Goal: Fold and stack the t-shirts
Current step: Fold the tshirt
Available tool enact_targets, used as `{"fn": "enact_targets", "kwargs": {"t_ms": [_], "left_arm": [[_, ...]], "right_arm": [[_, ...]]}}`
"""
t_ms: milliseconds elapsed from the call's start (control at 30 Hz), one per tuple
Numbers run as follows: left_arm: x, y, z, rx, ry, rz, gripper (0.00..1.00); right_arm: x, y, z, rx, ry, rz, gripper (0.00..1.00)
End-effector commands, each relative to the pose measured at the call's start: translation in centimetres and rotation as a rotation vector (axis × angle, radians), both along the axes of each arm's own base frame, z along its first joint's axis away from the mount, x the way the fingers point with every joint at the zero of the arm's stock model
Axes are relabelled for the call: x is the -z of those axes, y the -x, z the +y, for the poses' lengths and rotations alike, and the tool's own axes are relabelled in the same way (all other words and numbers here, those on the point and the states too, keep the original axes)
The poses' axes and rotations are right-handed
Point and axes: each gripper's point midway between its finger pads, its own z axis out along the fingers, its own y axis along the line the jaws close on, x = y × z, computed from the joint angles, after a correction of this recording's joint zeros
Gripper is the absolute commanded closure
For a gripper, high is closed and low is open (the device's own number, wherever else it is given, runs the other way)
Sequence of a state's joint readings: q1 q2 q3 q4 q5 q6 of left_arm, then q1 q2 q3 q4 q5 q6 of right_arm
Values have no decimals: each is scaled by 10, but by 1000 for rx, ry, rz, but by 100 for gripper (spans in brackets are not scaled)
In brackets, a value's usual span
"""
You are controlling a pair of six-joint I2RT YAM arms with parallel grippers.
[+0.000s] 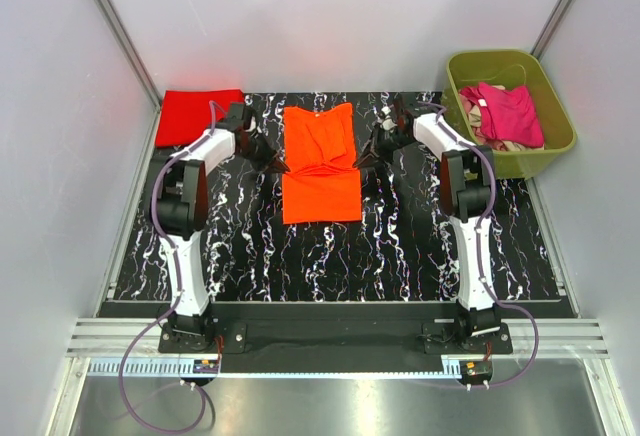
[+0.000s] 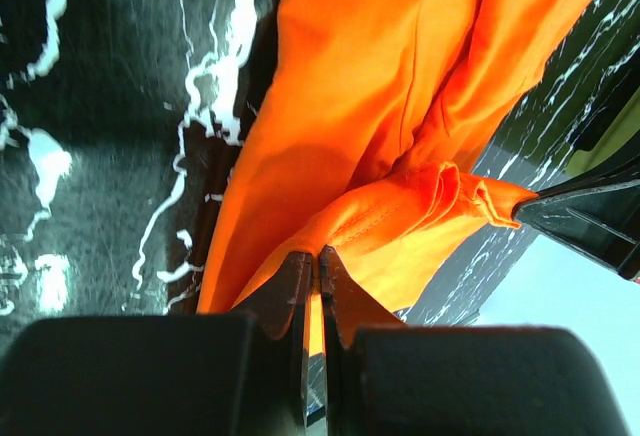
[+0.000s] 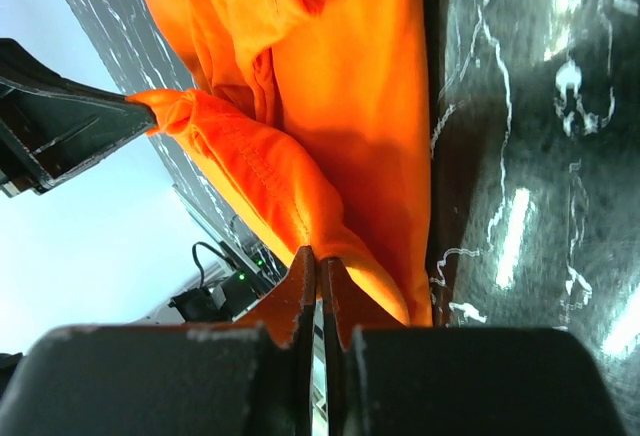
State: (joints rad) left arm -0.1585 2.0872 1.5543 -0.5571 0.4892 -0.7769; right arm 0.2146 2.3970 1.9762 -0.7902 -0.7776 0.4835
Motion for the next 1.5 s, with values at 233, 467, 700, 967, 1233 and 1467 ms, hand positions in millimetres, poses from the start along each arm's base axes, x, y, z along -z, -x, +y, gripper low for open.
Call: {"fn": "enact_targets", "kwargs": {"t_ms": [233,467,700,967,1233,1467], "left_arm": [[0,-20,2,8,19,-25,89],[-46,-44,32,40,-192,-184,65],[-94,-1,15,186,-157,-303,60],[-41,39,-40,281,-4,-195,64],[-12,2,-38,256,35,-163,66],[-6,-36,-26,225,34,-197,66]], "right_arm": [[-7,-24,1,19,-42,-10,98],[-17,-51,-16,51,-2,-38,64],[-49,-33,-30,20,100,-74,54],[-43,15,22,-54,38,-68,53],[-2,17,51,-53,24,14,70],[9,-19,47,23,23,13,78]]}}
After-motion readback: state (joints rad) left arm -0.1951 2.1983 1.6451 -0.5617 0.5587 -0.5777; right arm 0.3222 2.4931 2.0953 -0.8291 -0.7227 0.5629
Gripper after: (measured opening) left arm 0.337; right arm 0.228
